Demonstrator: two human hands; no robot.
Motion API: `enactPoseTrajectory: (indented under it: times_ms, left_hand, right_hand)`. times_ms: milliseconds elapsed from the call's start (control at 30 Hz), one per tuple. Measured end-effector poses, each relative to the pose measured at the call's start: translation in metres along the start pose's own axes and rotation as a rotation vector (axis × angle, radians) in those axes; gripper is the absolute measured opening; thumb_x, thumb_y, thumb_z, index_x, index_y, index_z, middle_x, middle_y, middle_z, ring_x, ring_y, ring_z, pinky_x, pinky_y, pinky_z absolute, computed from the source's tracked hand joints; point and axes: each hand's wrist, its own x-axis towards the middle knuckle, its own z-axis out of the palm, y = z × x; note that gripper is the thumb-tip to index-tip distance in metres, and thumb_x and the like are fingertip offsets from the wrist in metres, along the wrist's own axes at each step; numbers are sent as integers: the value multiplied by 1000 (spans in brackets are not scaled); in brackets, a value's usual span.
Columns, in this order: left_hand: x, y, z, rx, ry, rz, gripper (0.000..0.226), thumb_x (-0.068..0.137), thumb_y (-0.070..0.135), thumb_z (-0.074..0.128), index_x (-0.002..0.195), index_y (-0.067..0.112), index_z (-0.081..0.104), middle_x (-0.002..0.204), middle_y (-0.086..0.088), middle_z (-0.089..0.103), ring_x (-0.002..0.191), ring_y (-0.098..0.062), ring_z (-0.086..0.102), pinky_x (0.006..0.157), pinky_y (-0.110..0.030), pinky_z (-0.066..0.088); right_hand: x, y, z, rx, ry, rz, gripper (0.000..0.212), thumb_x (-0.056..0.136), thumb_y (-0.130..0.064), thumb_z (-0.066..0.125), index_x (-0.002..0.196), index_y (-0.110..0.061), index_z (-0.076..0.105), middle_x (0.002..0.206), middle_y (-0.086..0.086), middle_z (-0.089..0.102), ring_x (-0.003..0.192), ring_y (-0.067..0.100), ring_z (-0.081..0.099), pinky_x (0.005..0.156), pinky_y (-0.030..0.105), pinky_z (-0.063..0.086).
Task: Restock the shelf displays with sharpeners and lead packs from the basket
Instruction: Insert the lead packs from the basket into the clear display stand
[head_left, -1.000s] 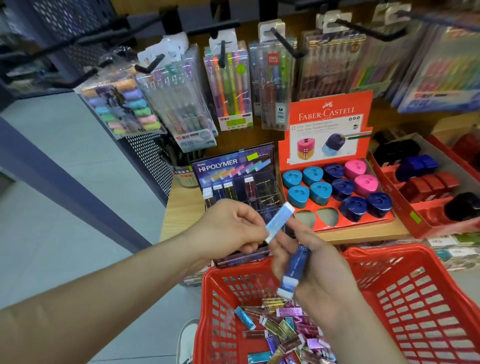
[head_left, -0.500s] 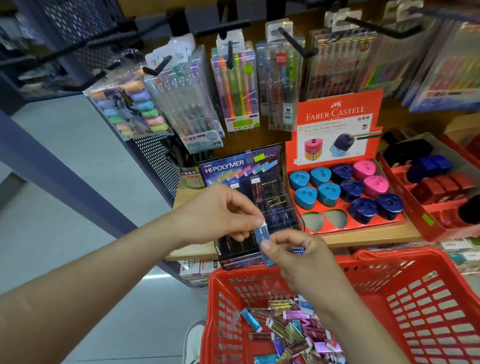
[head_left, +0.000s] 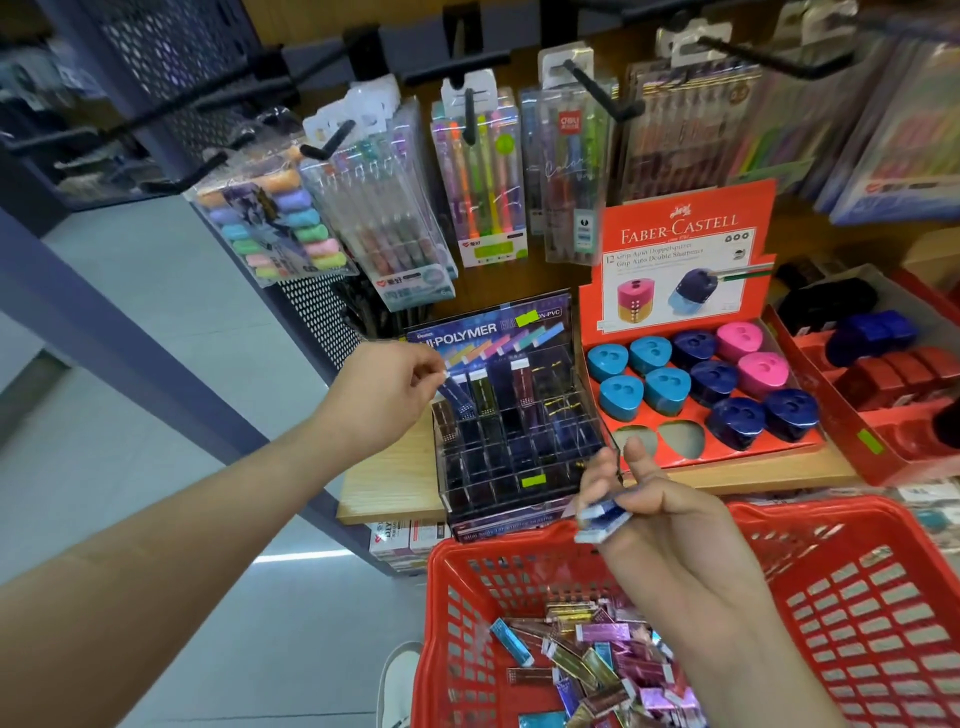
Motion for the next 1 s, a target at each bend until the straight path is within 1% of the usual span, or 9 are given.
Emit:
enactPoseTrajectory:
  times_ms: [100, 200, 300, 333, 400, 467, 567, 867, 1000]
  left_hand:
    - [5, 1, 1, 60, 14, 51, 19, 93, 22, 58, 104, 14, 71, 97, 1, 70, 86, -15, 61, 84, -28, 49]
    - [10, 2, -1, 114, 3, 112, 21, 94, 21, 57, 108, 12, 70, 104, -1, 70, 94, -18, 62, 86, -28, 47]
    - [14, 2, -3, 166, -24, 156, 21, 95, 21, 56, 106, 12, 70, 105, -2, 70, 96, -21, 63, 85, -31, 48]
    - [15, 3, -2, 181, -33, 166, 20, 95, 21, 55, 106, 12, 70, 104, -3, 70, 96, -21, 62, 85, -32, 48]
    - [17, 3, -3, 205, -50, 175, 21, 95, 21, 54, 106, 12, 70, 104, -2, 70, 97, -22, 62, 85, -33, 48]
    - [19, 2, -3, 222, -64, 179, 21, 95, 21, 54, 107, 13, 69, 103, -2, 70, 96, -22, 62, 85, -34, 50]
    - [19, 0, -2, 235, -75, 180, 20, 95, 22, 54, 104, 12, 70, 100, -3, 70, 93, -22, 63, 83, -36, 50]
    - [17, -1, 23, 347, -68, 173, 22, 96, 27, 49, 100, 17, 69, 98, -2, 65, 90, -22, 61, 80, -40, 52]
    - [19, 3, 28, 404, -74, 150, 18, 95, 26, 50, 98, 17, 65, 94, -3, 62, 90, -25, 59, 77, -42, 53]
  right_hand:
    - [-3, -2, 1, -18, 15, -15, 118, 7, 22, 83, 119, -12, 61, 93, 25, 69, 75, 31, 70, 60, 35, 59]
    - [-10, -1, 5, -5, 26, 9, 117, 6, 21, 87, 118, -4, 64, 103, 29, 70, 90, 36, 72, 59, 37, 61]
    - [-12, 3, 12, -24, 72, 1, 113, 8, 19, 88, 117, 4, 63, 103, 29, 70, 87, 39, 72, 53, 38, 60]
    - [-12, 3, 14, -39, 89, 14, 103, 20, 18, 89, 118, 4, 62, 103, 27, 71, 83, 40, 72, 51, 37, 59]
    - [-15, 5, 17, -126, 131, 38, 59, 65, 7, 76, 122, -1, 61, 105, 20, 72, 74, 33, 74, 42, 27, 56]
    - [-18, 6, 17, -192, 164, 53, 39, 85, -11, 60, 124, -7, 61, 91, 10, 75, 61, 18, 73, 32, 14, 43]
    - [-17, 7, 15, -243, 189, 47, 48, 83, -21, 60, 128, -6, 57, 62, 0, 58, 39, 4, 50, 27, 11, 28]
    - [-17, 7, 16, -499, 166, -30, 43, 66, -17, 71, 108, -9, 69, 58, -3, 50, 44, 3, 43, 31, 13, 25]
    - [-16, 9, 17, -579, 189, -52, 27, 67, -13, 68, 94, -9, 69, 60, -4, 49, 42, 2, 37, 31, 13, 22]
